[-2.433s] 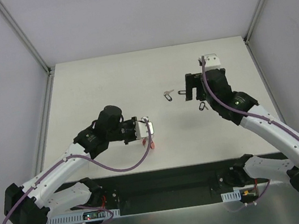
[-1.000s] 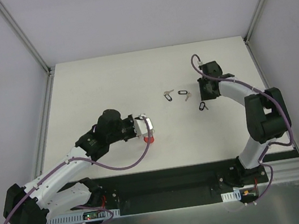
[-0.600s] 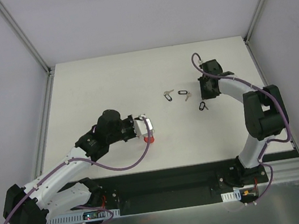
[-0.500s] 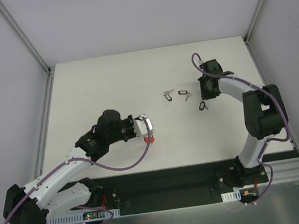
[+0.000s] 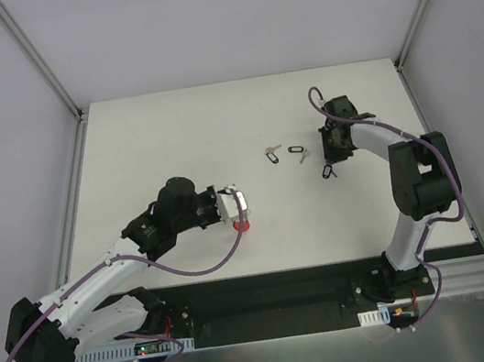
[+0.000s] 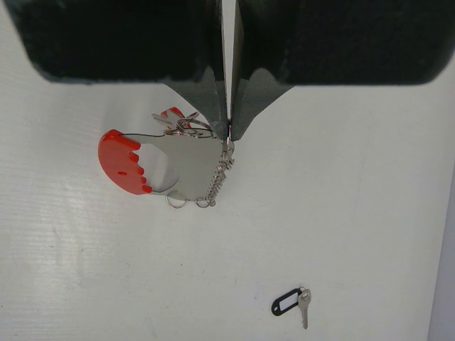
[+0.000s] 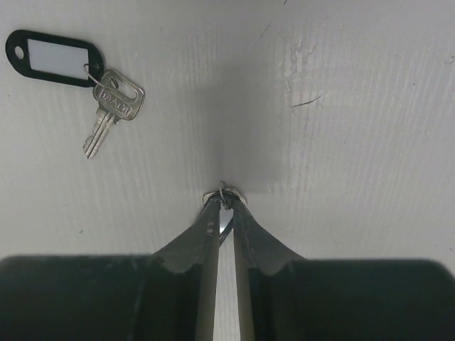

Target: Put the keys on the keyring

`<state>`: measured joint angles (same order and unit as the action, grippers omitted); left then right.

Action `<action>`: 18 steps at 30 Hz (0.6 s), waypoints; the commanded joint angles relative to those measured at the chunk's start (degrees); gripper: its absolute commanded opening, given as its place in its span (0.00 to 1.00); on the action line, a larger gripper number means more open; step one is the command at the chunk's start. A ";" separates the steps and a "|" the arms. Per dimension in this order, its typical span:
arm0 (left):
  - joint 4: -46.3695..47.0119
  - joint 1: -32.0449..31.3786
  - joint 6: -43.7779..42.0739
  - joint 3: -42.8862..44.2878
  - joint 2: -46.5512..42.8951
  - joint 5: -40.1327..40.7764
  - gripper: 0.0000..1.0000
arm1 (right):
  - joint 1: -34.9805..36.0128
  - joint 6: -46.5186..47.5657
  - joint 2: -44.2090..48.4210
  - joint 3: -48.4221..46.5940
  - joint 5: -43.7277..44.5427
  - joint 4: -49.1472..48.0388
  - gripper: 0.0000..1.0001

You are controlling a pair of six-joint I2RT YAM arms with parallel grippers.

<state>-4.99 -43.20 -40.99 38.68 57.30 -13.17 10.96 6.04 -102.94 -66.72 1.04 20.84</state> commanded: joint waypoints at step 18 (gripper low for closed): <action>1.65 -0.66 -0.49 -0.09 -0.70 -1.42 0.00 | -0.85 -0.07 -1.30 -3.07 -0.51 3.07 0.11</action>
<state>-4.99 -43.20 -40.99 38.68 57.30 -13.19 10.57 6.04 -103.85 -67.31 0.97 22.46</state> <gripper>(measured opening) 0.007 0.113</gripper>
